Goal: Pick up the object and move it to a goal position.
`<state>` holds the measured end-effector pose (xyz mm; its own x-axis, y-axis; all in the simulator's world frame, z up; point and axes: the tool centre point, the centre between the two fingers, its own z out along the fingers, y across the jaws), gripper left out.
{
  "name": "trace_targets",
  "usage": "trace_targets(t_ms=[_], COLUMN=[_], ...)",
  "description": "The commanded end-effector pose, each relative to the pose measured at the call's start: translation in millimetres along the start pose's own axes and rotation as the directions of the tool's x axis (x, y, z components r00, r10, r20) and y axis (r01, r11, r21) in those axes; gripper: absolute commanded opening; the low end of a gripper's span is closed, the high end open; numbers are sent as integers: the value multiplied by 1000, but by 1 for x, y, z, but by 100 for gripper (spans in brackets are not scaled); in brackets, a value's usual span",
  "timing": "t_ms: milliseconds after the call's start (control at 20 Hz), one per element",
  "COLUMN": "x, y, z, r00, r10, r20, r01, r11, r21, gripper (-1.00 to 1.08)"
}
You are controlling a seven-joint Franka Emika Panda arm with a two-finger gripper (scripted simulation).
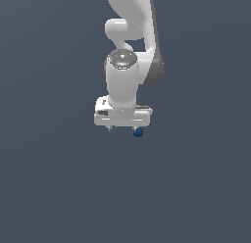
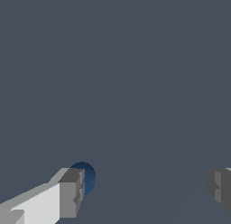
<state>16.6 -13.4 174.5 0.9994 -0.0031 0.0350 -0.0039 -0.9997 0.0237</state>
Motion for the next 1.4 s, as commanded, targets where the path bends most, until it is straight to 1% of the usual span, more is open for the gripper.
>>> trace_targets(t_ms=[0, 300, 500, 650, 950, 1350], x=[-3, -14, -25, -36, -56, -74], y=[-4, -20, -34, -46, -65, -79], z=[4, 20, 35, 47, 68, 84], r00=[1000, 995, 985, 971, 936, 896], r10=[20, 99, 173, 237, 351, 443], r20=[2, 8, 15, 21, 32, 40], r01=[-20, -99, -174, -237, -352, -443], r11=[1000, 995, 985, 971, 936, 896], r21=[2, 8, 11, 13, 11, 6], gripper=[100, 100, 100, 100, 100, 100])
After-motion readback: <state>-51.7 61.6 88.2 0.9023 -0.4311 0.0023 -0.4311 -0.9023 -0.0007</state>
